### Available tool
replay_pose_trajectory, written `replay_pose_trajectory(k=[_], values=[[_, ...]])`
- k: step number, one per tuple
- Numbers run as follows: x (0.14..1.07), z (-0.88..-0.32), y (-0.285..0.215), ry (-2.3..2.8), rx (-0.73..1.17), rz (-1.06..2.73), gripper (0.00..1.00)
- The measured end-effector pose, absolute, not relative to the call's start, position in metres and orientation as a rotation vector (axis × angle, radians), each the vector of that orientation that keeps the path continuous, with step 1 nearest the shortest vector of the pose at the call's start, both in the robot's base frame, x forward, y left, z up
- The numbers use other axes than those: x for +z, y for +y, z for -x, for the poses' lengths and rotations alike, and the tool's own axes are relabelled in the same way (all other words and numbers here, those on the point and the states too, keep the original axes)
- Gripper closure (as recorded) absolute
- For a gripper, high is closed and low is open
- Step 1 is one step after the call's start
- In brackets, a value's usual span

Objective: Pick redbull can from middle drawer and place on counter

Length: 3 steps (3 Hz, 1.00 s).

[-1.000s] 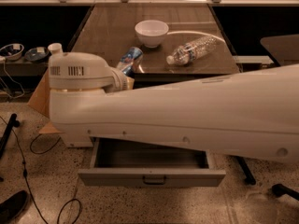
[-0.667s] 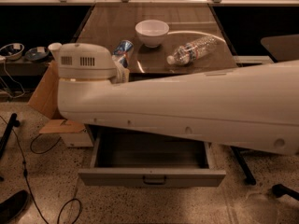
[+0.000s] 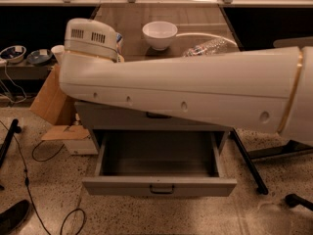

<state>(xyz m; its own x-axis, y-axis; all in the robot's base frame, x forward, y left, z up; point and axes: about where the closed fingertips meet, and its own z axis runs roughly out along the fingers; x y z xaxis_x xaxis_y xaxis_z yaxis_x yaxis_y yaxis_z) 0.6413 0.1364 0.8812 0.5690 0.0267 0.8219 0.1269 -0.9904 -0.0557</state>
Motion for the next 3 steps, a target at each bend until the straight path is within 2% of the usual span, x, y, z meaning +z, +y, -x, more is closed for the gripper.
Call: replay_pose_trajectory(k=[2, 3], values=[[0.874, -0.671, 0.147, -0.314, -1.239, 2.718, 1.0], [0.878, -0.682, 0.145, -0.399, -1.077, 2.766, 1.0]])
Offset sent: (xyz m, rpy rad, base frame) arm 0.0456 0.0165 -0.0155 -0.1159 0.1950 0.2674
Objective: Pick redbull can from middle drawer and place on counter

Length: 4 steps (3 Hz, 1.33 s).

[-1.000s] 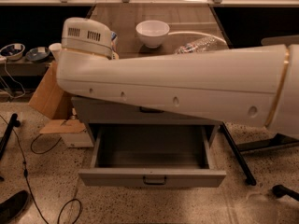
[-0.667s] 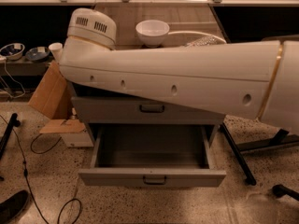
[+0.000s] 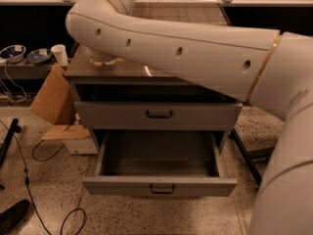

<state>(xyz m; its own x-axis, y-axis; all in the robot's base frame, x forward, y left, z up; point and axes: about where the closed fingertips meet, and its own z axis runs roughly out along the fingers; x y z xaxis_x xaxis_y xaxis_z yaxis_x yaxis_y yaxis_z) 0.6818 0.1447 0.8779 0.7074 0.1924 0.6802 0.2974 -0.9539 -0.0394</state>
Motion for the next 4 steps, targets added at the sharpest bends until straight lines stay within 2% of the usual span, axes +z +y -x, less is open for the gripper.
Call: replay_pose_trajectory(k=[3, 4], values=[[0.869, -0.695, 0.127, -0.605, -0.881, 2.812, 1.0], [0.853, -0.704, 0.123, -0.591, -0.826, 2.811, 0.83]])
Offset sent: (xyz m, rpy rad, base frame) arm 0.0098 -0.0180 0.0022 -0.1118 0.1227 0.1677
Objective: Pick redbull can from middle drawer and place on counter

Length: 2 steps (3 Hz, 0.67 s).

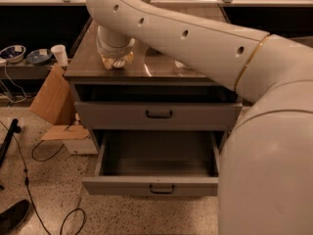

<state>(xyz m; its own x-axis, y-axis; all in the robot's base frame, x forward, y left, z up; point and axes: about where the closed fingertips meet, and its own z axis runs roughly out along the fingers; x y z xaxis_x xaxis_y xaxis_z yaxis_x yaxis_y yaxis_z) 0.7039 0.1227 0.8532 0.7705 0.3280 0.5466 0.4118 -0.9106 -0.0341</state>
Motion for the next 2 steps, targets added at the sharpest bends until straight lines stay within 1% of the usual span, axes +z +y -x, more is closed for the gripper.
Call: replay_pose_trajectory(k=[1, 2], values=[[0.8443, -0.7091, 0.1193, -0.574, -0.796, 2.809, 0.53], [0.8443, -0.7091, 0.1193, -0.574, -0.796, 2.809, 0.29]])
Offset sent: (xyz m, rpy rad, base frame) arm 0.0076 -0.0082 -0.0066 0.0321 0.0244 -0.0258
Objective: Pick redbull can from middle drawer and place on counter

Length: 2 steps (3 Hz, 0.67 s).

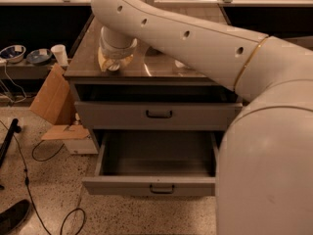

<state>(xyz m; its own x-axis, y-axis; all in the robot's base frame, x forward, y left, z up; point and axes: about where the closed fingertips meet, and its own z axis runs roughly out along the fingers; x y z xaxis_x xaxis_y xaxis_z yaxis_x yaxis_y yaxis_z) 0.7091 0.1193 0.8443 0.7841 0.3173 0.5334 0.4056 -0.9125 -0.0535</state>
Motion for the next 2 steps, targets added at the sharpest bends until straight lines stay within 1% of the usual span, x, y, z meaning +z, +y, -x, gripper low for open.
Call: replay_pose_trajectory(k=[1, 2], values=[[0.847, -0.7081, 0.1177, -0.552, -0.807, 2.807, 0.08], [0.8492, -0.7082, 0.1162, -0.523, -0.819, 2.806, 0.0]])
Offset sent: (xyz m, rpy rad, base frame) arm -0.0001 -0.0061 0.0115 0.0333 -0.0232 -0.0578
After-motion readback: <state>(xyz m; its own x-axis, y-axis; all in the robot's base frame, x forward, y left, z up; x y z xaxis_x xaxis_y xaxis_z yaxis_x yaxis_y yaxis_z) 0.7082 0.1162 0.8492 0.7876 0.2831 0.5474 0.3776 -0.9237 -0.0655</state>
